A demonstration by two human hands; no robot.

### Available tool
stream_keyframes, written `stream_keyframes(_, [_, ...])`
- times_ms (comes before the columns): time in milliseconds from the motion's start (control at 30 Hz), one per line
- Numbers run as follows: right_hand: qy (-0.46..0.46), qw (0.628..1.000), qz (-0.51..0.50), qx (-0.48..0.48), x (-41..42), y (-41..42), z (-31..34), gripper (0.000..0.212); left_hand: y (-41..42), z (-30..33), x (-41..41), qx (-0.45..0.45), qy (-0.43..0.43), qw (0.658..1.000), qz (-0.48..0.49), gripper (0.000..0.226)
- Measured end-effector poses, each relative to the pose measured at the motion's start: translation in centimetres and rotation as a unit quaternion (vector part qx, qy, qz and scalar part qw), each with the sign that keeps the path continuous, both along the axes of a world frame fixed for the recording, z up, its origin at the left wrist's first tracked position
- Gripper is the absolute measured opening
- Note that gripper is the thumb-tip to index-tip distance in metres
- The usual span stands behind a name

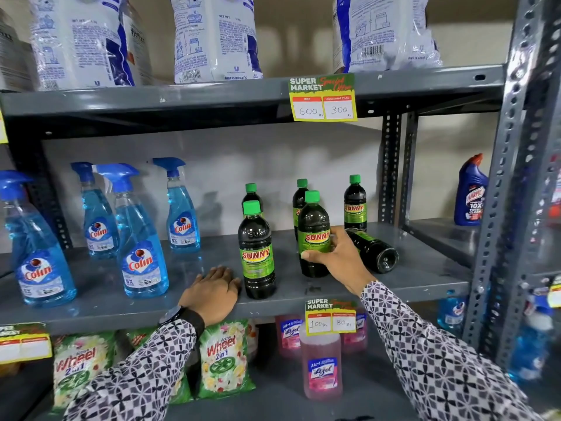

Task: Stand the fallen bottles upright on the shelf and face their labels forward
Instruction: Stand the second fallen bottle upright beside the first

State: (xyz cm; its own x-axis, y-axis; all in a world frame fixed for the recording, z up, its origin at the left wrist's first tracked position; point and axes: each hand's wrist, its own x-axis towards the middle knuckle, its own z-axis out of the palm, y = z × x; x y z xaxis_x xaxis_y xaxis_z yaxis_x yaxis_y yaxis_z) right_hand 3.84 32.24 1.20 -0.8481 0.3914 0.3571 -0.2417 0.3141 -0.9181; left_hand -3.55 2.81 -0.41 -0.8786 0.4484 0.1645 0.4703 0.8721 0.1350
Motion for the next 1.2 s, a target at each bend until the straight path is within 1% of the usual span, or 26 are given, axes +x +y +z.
stream_keyframes(67, [-0.002,1.000,0.005,0.014,0.6,0.1,0.0,0.080,0.0,0.0,0.0,0.001,-0.001,1.000,0.002,0.059])
stream_keyframes(200, [0.004,1.000,0.017,0.012,2.7,0.4,-0.4,0.074,0.1,0.0,0.2,-0.003,-0.001,1.000,0.001,0.059])
stream_keyframes(400, [0.010,1.000,0.014,0.002,4.2,0.1,-0.8,0.078,0.2,0.3,0.6,-0.002,-0.007,1.000,0.006,0.060])
stream_keyframes(633, [0.016,0.999,0.029,0.022,5.7,-0.5,-0.4,0.072,0.2,0.4,0.8,-0.008,-0.008,1.000,0.011,0.061])
stream_keyframes(700, [0.063,0.997,-0.026,0.029,6.6,-0.3,0.7,0.067,0.3,0.3,0.9,-0.009,-0.007,1.000,0.011,0.061])
stream_keyframes(767, [0.114,0.981,-0.149,0.048,6.9,0.7,2.4,0.051,0.3,0.3,0.8,-0.009,-0.004,1.000,0.011,0.061])
stream_keyframes(800, [0.107,0.968,-0.213,0.082,6.7,1.5,3.3,0.046,0.3,0.4,0.7,-0.010,-0.004,1.000,0.010,0.061])
stream_keyframes(833, [0.071,0.954,-0.261,0.129,5.9,3.0,3.8,0.045,0.3,0.4,0.7,-0.012,-0.004,1.000,0.010,0.060])
stream_keyframes(867, [0.003,0.939,-0.287,0.189,5.3,4.1,4.4,0.049,0.4,0.3,0.7,-0.016,-0.003,1.000,0.010,0.060])
stream_keyframes(900, [-0.076,0.926,-0.288,0.232,4.6,5.2,4.9,0.056,0.4,0.4,0.8,-0.021,-0.001,1.000,0.009,0.060])
stream_keyframes(967, [-0.221,0.905,-0.244,0.271,3.5,6.7,6.0,0.068,0.4,0.4,0.9,-0.037,0.006,0.999,0.007,0.060])
stream_keyframes(1033, [-0.320,0.889,-0.175,0.277,2.8,7.3,7.0,0.073,0.4,0.5,1.2,-0.044,0.011,0.999,0.007,0.060])
stream_keyframes(1067, [-0.345,0.888,-0.150,0.263,2.5,7.5,7.3,0.076,0.4,0.6,1.3,-0.049,0.013,0.999,0.007,0.060])
stream_keyframes(1100, [-0.350,0.896,-0.131,0.239,2.2,7.7,7.3,0.077,0.5,0.7,1.4,-0.057,0.016,0.998,0.005,0.060])
stream_keyframes(1133, [-0.350,0.904,-0.127,0.210,2.0,7.7,7.2,0.074,0.5,0.7,1.5,-0.064,0.017,0.998,0.003,0.059])
stream_keyframes(1200, [-0.328,0.921,-0.139,0.160,1.8,7.9,6.5,0.060,0.5,0.7,1.5,-0.062,0.017,0.998,0.002,0.058])
